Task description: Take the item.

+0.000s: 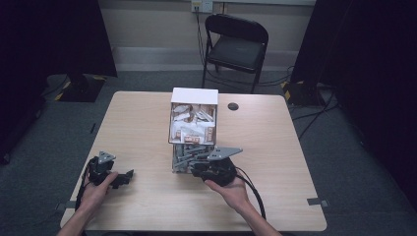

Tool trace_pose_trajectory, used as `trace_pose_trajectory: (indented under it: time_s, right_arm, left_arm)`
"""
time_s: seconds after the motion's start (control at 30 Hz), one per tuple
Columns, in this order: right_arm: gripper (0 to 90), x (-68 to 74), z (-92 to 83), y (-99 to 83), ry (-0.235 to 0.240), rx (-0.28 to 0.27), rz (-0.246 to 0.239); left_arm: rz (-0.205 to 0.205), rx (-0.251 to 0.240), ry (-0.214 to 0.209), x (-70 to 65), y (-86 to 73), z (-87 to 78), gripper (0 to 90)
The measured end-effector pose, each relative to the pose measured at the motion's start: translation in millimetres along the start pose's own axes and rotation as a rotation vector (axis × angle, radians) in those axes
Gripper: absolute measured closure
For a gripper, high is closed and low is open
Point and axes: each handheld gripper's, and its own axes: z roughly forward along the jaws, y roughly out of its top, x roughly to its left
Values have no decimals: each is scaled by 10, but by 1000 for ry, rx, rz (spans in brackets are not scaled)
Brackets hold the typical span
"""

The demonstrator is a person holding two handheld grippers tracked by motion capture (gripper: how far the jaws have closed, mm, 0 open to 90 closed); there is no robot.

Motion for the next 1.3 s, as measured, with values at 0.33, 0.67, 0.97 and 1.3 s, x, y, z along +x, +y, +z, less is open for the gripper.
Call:
trace_pose_trajectory:
  time_s: [0.33,0.67,0.97,1.3]
  right_arm:
    - [806,-96,83,-25,11,15,8]
    - [843,-154,125,-50,13,16,20]
    - [812,-215,181,-81,16,24,35]
    - [859,-245,193,-88,16,24,29]
  left_arm:
    - [0,0,0,0,0,0,1]
    - [0,2,-1,1,1,-1,1]
    - [1,2,2,1,1,-2,1]
    - [-1,1,0,0,1,0,1]
